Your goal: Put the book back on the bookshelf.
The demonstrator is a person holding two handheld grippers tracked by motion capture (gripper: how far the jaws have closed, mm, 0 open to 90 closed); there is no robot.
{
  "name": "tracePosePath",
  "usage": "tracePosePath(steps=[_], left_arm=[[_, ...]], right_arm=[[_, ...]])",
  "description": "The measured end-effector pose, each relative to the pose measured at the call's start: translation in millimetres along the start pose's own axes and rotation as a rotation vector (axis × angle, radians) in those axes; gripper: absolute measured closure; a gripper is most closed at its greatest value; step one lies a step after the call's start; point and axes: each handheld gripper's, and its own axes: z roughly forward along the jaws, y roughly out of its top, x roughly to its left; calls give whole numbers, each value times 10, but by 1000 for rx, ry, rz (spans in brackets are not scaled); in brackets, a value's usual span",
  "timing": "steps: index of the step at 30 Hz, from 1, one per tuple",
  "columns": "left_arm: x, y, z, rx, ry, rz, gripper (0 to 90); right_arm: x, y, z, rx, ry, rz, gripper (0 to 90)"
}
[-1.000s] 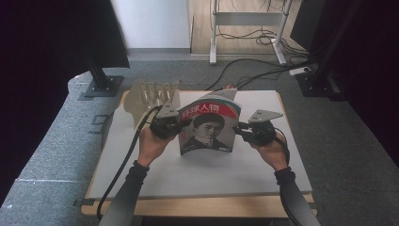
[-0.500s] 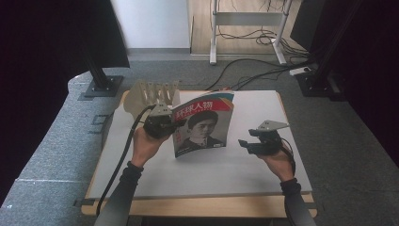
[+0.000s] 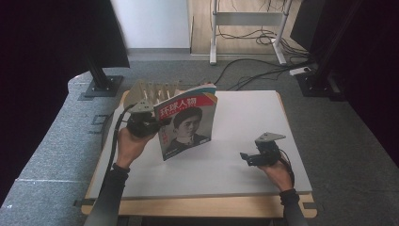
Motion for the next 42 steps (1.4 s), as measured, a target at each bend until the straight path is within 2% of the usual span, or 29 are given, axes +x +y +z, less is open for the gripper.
tracePosePath(steps=[4, 10, 13, 17, 23, 32, 42], left_arm=[[43, -27, -76, 5, 20, -8, 870], [115, -75, -211, -6, 35, -34, 870], [135, -86, -284, -11, 50, -38, 871], [172, -104, -390, -13, 69, -51, 871], [266, -164, -598, -23, 117, -82, 871], [427, -264, -945, -36, 212, -125, 871], [585, -314, -1161, -52, 305, -171, 871]], right_arm=[[-10, -120, 59, 26, -20, 21, 36], [-29, -260, 138, 67, -51, 21, 11], [-31, -315, 186, 90, -49, 19, 1], [-18, -337, 194, 79, -57, 10, 0], [-19, -342, 195, 74, -56, 12, 0], [-20, -344, 196, 73, -54, 13, 0], [-21, -344, 197, 74, -51, 15, 0]])
